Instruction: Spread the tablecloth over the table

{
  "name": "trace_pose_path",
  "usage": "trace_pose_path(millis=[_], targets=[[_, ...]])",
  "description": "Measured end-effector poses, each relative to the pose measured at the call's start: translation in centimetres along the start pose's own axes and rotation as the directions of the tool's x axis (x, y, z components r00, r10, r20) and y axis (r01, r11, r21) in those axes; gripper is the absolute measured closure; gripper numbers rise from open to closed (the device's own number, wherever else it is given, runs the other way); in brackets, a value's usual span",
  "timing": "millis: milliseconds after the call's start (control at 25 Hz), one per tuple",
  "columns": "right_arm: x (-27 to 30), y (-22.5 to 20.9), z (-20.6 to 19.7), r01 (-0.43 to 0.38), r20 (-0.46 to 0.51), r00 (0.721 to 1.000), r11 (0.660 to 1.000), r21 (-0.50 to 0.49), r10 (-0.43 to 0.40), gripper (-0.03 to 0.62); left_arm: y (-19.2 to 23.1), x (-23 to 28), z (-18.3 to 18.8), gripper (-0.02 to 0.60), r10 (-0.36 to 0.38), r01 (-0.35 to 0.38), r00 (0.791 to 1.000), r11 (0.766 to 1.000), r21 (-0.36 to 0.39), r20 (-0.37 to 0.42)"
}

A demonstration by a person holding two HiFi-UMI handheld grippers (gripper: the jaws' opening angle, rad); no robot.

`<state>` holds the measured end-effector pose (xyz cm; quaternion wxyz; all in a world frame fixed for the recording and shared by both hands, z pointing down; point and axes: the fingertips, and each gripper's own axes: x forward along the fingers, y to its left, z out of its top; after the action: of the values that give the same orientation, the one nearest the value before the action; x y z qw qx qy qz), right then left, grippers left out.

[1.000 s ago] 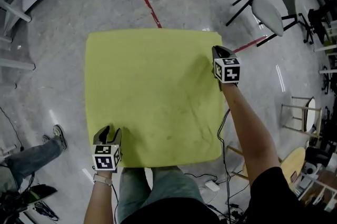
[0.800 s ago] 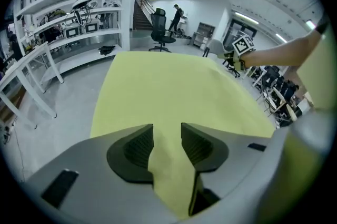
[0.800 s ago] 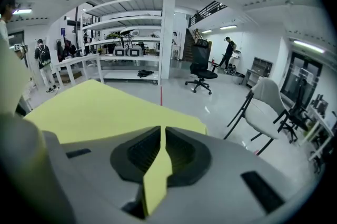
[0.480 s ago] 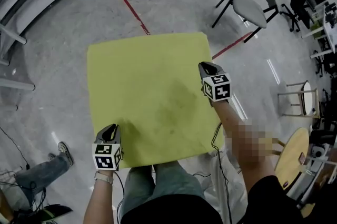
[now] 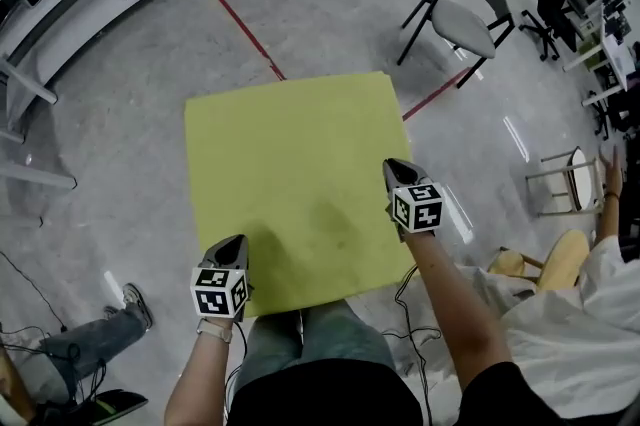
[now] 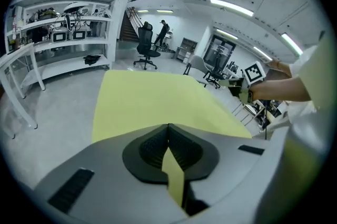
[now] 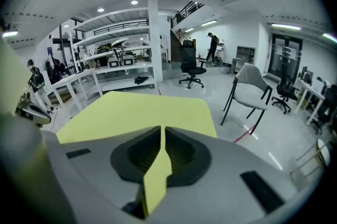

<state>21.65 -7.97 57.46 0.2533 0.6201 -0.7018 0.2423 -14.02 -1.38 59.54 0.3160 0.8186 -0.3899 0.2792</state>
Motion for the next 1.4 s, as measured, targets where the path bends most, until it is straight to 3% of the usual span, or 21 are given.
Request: trace_pose_path(millis=[200, 400, 720, 960, 1160, 1400], targets=[[-2.7, 3.1, -0.3, 0.003, 0.008, 1.0, 1.0, 0.019, -0.003, 0.559, -0.8, -0.7, 1.2, 0.568, -0.056, 0.056, 0.998, 0.998, 0.001, 0.028], [-5.6, 5.5, 0.0, -0.006, 0.037, 0.999, 0.998, 0.057, 0.004, 0.559, -2.4, -1.9, 2.0, 0.568, -0.057, 0.057, 0.997, 0.998, 0.006, 0.046], [-9.3, 8.0, 1.0, -0.07, 0.066, 0.996, 0.99, 0.118, 0.063, 0.559, -6.8, -3.6, 5.4, 0.568, -0.143, 0.144, 0.984, 0.99, 0.0, 0.11], [-10.9, 9.0, 3.1, -0.124, 0.112, 0.987, 0.99, 0.071, 0.116, 0.56, -10.6, -5.2, 10.9, 0.568, -0.176, 0.154, 0.965, 0.98, 0.123, 0.193], [-14.1, 8.7, 7.1, -0.164, 0.21, 0.966, 0.985, 0.048, 0.15, 0.563, -13.6, -6.9, 15.3, 0.568, -0.217, 0.177, 0.938, 0.97, 0.166, 0.271], [-18.7, 9.2, 13.2, -0.222, 0.351, 0.912, 0.975, -0.016, 0.213, 0.566, -16.8, -9.5, 19.6, 0.568, -0.259, 0.189, 0.904, 0.956, 0.227, 0.341]])
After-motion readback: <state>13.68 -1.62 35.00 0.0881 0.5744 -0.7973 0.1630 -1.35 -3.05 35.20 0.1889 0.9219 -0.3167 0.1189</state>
